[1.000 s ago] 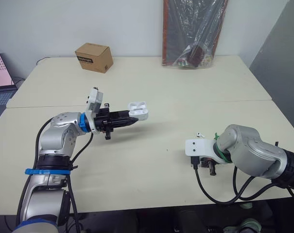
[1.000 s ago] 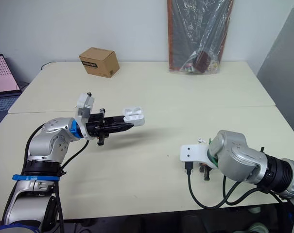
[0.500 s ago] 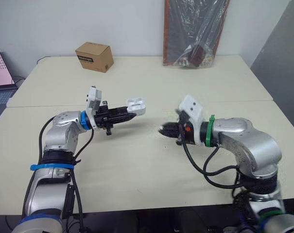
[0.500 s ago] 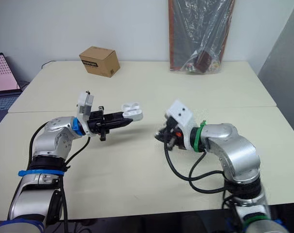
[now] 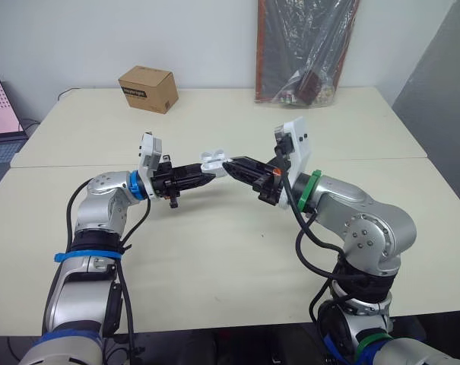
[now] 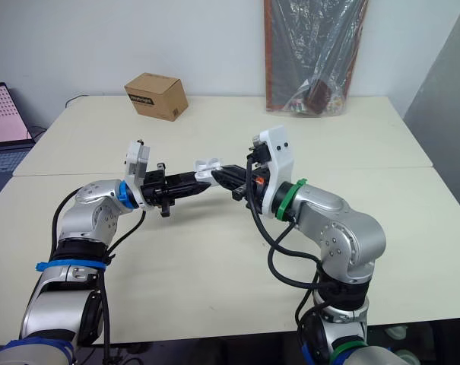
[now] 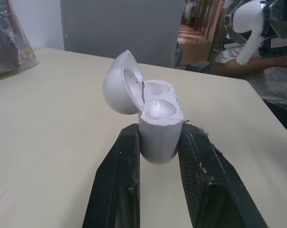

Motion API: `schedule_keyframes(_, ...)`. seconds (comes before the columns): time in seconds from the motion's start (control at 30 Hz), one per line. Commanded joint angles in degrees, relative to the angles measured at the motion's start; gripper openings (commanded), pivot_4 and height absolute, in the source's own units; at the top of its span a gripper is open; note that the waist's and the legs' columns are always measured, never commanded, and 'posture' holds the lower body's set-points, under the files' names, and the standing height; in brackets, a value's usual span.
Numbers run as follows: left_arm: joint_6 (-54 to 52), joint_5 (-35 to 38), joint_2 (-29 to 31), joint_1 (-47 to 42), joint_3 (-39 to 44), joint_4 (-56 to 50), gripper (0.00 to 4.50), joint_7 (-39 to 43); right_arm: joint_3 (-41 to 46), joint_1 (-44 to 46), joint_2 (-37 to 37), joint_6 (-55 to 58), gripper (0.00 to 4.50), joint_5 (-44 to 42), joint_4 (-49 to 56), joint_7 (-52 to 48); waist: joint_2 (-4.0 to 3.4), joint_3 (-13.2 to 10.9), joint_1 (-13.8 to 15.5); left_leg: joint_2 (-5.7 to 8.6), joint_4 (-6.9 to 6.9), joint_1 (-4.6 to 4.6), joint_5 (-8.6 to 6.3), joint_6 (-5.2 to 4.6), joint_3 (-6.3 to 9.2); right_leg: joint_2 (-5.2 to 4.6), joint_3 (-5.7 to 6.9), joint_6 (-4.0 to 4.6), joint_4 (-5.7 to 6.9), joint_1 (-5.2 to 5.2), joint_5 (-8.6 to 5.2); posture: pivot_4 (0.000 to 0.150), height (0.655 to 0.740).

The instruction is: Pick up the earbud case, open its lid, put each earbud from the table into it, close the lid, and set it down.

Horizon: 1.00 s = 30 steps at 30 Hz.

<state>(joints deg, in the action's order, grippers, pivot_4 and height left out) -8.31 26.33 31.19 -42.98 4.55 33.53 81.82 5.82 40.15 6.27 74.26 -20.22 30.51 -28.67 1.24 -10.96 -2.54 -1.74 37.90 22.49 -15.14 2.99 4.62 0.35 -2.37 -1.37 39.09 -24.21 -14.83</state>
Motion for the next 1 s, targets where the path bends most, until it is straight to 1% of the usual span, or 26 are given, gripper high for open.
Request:
schedule_keyframes(0.03, 0.7, 0.5, -0.3, -1.3, 1.3, -1.1, 0.80, -0.4, -2.5, 1.2, 2.6, -5.8, 0.38, -0.9, -2.1, 3.1, 0.00, 0.0, -0.2, 0.00, 0.00, 0.00, 0.00, 0.00, 0.00, 0.00, 0.00, 0.00, 0.00, 0.00, 0.00, 0.150, 0.7400)
schedule_keyframes(0.27, -0.2, 0.4, -0.1, -1.7, 1.3, -1.1, 0.80, -0.3, -7.4, 0.5, 3.8, -15.9, 0.38, -0.3, -7.3, 8.6, 0.00, 0.0, -0.3, -0.01, -0.01, 0.01, 0.00, 0.00, -0.01, 0.00, -0.01, 0.00, -0.01, 0.00, 0.00, 0.150, 0.7400)
schedule_keyframes(0.47, -1.1, 0.4, -0.2, -2.8, 1.2, -0.8, 0.80, -0.4, -10.8, 0.4, 2.6, -21.3, 0.38, 0.0, -9.9, 11.1, 0.00, 0.0, -0.4, -0.01, -0.02, 0.01, 0.00, 0.00, 0.00, 0.01, 0.00, 0.00, -0.01, 0.00, 0.00, 0.150, 0.7400)
schedule_keyframes(0.7, -2.2, 0.7, -0.9, -3.4, 1.3, -1.3, 0.80, -0.8, -13.4, 0.5, 2.6, -24.4, 0.38, 0.1, -12.6, 13.2, 0.00, 0.0, -0.4, -0.01, -0.02, 0.01, 0.00, 0.00, 0.00, 0.01, -0.01, 0.00, -0.01, 0.00, 0.00, 0.150, 0.7400)
schedule_keyframes(1.0, -3.4, 1.2, -0.6, -2.8, 1.6, -2.7, 0.80, -0.8, -14.3, 0.7, 2.1, -27.0, 0.38, 0.6, -14.9, 14.6, 0.00, 0.0, -0.4, -0.01, -0.02, 0.02, 0.00, 0.00, 0.00, 0.01, 0.00, 0.00, -0.02, -0.01, 0.00, 0.150, 0.7400)
